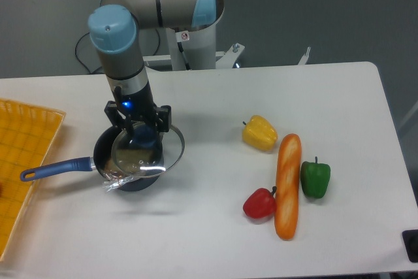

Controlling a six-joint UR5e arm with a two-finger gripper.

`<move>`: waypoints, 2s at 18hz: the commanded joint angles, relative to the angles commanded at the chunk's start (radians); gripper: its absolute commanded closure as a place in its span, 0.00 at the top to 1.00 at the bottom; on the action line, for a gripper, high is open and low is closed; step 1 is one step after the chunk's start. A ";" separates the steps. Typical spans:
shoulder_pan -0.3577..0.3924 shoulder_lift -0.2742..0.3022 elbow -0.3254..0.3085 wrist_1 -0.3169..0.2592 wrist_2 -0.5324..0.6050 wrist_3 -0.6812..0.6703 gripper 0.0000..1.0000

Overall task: Close the pot lid
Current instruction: 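Lower the glass lid onto the saucepan rim, then press and adjust the lid knob to seat the lid on the pot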

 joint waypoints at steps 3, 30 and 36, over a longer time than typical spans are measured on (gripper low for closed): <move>-0.018 -0.006 0.002 0.011 0.000 -0.011 0.62; -0.100 -0.046 0.006 0.031 0.084 -0.072 0.62; -0.100 -0.054 0.018 0.031 0.104 -0.069 0.62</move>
